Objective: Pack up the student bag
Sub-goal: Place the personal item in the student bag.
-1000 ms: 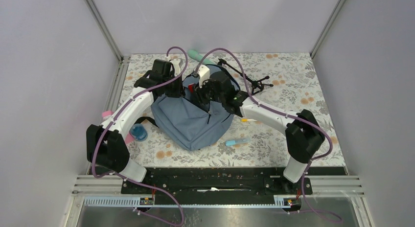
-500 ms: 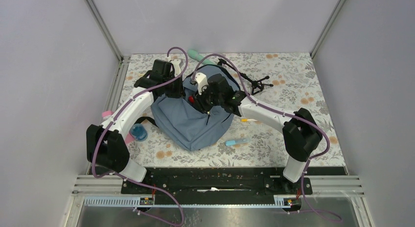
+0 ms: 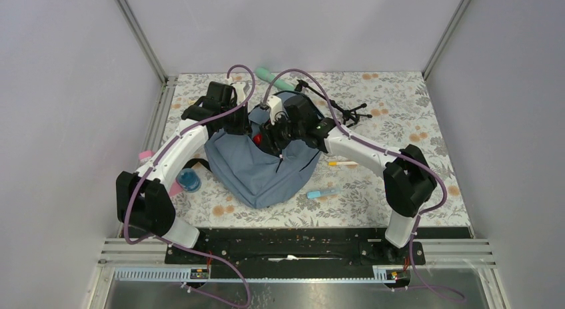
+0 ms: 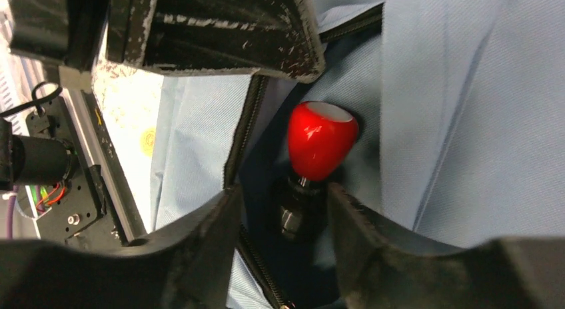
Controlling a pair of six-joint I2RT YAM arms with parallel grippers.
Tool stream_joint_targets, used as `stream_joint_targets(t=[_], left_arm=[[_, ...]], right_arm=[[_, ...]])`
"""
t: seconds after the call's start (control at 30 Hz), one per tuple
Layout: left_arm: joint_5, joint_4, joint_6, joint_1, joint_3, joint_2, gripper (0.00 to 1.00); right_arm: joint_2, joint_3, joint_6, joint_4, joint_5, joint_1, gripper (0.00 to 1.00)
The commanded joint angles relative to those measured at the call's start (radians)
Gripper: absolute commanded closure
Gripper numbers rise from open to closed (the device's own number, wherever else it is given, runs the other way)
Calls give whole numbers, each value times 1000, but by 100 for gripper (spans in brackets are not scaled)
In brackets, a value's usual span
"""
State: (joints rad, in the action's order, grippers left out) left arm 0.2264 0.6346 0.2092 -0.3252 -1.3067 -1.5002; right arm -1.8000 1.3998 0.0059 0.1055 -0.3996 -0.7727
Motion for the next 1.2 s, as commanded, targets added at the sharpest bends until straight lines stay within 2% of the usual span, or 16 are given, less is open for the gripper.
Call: stream_joint_targets(t=[0.0,0.27,0.43,0.63,0.8,0.9,1.03,1.17], left_arm=[[40,-67,-11,0,-33,58,100],[40,-67,-11,1,-34,58,100],[43,-67,-11,1,-32,50,100],[34,-67,-19,2,-32,42,100],[24,-63,-21,2,-35,51,100],[25,-59,-21,2,-39,56,100],[54,-46,-15,2,-58,51,100],[93,-21,-10,2,-77,51,100]], right_arm=[[29,-14,64,-82,-43,11,37],[87,-49,70,-97,-47,17,32],[157,-73,134,-132,-73,17,29],[335,-167,316,-114,86,17,26],[524,-343,507,64,352,18,24],[625,-473,650,158,460,17,25],[732,-620,825,259,487,17,27],[832,-780,996,264,509,15,28]])
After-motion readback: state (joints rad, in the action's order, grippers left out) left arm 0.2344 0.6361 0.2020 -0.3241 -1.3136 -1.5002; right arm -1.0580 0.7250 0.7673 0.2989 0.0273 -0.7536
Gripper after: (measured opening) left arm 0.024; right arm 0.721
